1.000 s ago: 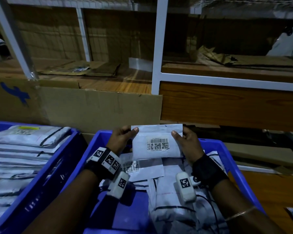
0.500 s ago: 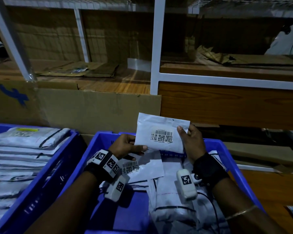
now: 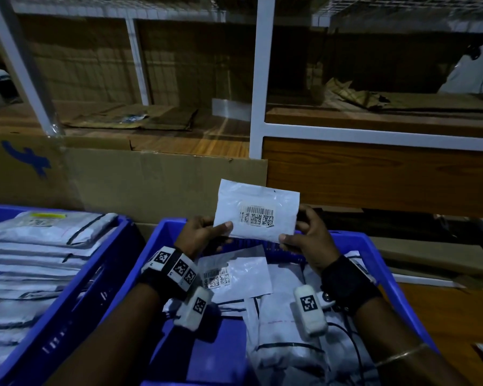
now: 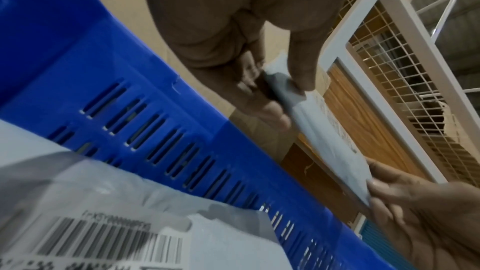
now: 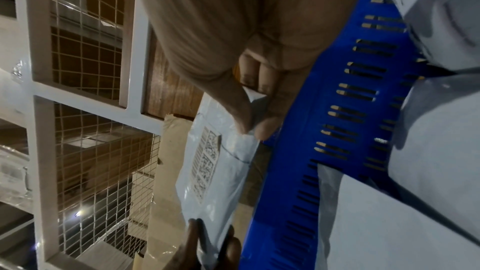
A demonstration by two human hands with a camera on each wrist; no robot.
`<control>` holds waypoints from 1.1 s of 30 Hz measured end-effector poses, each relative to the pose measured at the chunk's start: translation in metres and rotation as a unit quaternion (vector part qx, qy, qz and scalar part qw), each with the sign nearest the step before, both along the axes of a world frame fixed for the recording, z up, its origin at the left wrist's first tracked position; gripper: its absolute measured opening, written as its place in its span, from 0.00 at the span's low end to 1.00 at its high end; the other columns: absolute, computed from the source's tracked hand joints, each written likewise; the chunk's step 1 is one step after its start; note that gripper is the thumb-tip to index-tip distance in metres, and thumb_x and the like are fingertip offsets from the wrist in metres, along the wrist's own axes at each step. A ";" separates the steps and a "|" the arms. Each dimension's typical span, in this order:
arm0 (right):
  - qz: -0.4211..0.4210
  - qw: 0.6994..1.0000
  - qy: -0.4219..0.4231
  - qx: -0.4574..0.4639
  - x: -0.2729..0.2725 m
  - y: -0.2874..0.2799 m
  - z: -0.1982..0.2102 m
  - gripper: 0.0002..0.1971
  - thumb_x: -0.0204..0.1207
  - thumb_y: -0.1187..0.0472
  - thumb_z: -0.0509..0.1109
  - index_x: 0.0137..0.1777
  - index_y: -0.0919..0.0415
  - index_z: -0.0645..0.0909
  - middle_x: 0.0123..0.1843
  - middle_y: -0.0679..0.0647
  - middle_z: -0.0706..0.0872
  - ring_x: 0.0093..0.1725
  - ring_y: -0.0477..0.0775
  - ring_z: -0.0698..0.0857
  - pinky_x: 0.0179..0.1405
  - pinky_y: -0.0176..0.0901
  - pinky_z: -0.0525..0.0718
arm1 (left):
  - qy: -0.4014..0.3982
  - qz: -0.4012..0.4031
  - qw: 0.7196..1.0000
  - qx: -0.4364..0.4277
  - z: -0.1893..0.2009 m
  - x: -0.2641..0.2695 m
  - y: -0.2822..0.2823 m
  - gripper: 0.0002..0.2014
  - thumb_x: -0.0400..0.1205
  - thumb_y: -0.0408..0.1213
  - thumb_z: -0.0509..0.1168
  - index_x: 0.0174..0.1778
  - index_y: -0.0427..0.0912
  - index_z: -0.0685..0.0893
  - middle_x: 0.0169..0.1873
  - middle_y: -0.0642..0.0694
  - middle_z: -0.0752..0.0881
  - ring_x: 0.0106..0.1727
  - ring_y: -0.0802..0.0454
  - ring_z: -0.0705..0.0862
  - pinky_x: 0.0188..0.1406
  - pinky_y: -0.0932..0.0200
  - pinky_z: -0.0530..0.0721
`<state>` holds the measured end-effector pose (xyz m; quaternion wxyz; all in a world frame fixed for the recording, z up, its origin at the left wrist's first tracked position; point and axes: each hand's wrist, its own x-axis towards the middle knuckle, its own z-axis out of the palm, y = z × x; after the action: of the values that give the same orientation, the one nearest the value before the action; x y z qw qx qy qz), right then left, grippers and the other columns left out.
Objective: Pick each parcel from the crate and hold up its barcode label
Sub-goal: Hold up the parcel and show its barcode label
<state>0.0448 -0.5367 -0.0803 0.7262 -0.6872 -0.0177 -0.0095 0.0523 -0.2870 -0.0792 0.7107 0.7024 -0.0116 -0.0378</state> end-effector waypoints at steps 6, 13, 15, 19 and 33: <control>0.011 1.000 -0.019 -0.009 -0.002 0.003 0.001 0.27 0.74 0.76 0.73 0.70 0.55 0.74 0.58 0.58 0.89 0.54 0.55 0.90 0.48 0.50 0.91 | -0.004 -0.005 1.000 0.019 0.003 0.000 0.004 0.17 0.72 0.43 0.78 0.46 0.31 0.89 0.46 0.22 0.87 0.45 0.21 0.86 0.46 0.25 0.83; 0.016 0.999 0.022 -0.023 -0.001 0.006 -0.008 0.21 0.72 0.79 0.73 0.64 0.68 0.78 0.54 0.68 0.90 0.49 0.63 0.91 0.51 0.60 0.89 | 0.024 0.122 0.990 -0.072 0.014 0.015 0.024 0.07 0.82 0.34 0.66 0.38 0.43 0.79 0.31 0.44 0.84 0.22 0.53 0.83 0.19 0.66 0.76; 0.038 0.998 0.032 -0.045 -0.001 0.012 -0.012 0.19 0.71 0.80 0.73 0.60 0.68 0.78 0.54 0.70 0.89 0.43 0.56 0.92 0.44 0.49 0.91 | 0.031 0.153 0.985 -0.068 0.015 0.020 0.036 0.07 0.82 0.38 0.65 0.38 0.46 0.79 0.33 0.46 0.84 0.23 0.56 0.83 0.20 0.68 0.73; 0.092 0.990 0.064 -0.084 -0.004 0.039 -0.018 0.22 0.72 0.81 0.72 0.64 0.68 0.76 0.56 0.69 0.88 0.41 0.53 0.91 0.41 0.43 0.90 | 0.037 0.162 0.983 -0.079 0.012 0.024 0.045 0.08 0.82 0.36 0.64 0.36 0.43 0.79 0.28 0.45 0.82 0.18 0.57 0.81 0.19 0.68 0.69; 0.122 0.879 0.004 -0.460 0.027 0.083 -0.041 0.22 0.68 0.53 0.83 0.60 0.59 0.84 0.57 0.53 0.89 0.57 0.55 0.87 0.53 0.45 0.82 | 0.070 0.152 0.976 -0.141 0.006 0.029 0.044 0.10 0.84 0.29 0.59 0.37 0.36 0.79 0.32 0.42 0.79 0.17 0.59 0.78 0.12 0.71 0.69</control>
<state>0.0719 -0.4532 -0.1210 0.3237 -0.9363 -0.1008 0.0913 0.0814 -0.2430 -0.0728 0.7989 0.5845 0.1400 0.0238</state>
